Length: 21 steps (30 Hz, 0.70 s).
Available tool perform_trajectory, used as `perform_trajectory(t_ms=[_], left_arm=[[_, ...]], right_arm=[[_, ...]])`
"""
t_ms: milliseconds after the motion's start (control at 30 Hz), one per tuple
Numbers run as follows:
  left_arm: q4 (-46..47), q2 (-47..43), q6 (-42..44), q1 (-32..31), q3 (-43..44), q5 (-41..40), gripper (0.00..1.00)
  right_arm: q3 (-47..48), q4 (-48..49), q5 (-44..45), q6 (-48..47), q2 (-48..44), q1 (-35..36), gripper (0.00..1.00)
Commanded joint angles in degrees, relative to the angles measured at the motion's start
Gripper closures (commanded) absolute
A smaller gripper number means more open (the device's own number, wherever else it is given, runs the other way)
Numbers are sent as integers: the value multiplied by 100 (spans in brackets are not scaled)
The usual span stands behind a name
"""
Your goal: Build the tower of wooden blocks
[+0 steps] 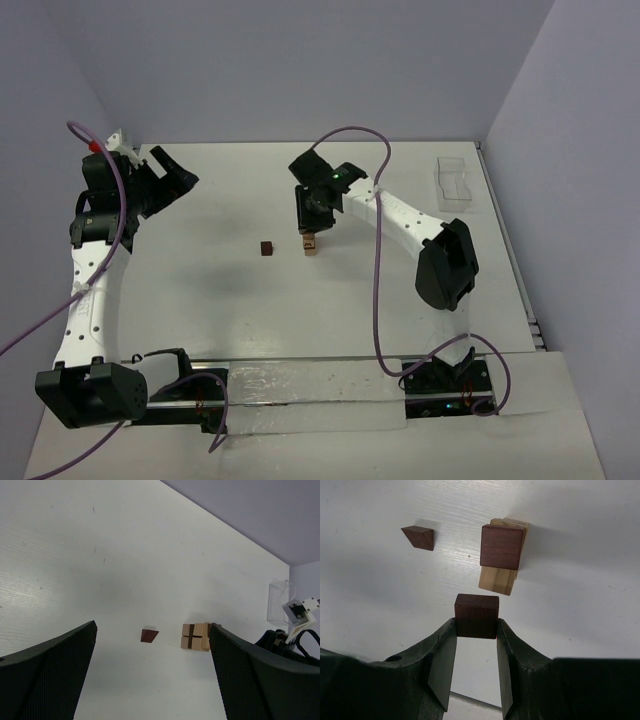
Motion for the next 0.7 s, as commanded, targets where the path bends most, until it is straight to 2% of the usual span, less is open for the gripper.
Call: perform_trajectory(t_ms=[0, 400, 667], left_arm=[[268, -2, -52, 52, 157, 94, 1], [285, 15, -70, 52, 130, 138, 1], [285, 39, -72, 52, 139, 156, 1]], right_arm=[[190, -84, 147, 96, 149, -21, 99], [259, -118, 252, 88, 315, -73, 89], [358, -151, 343, 93, 462, -115, 89]])
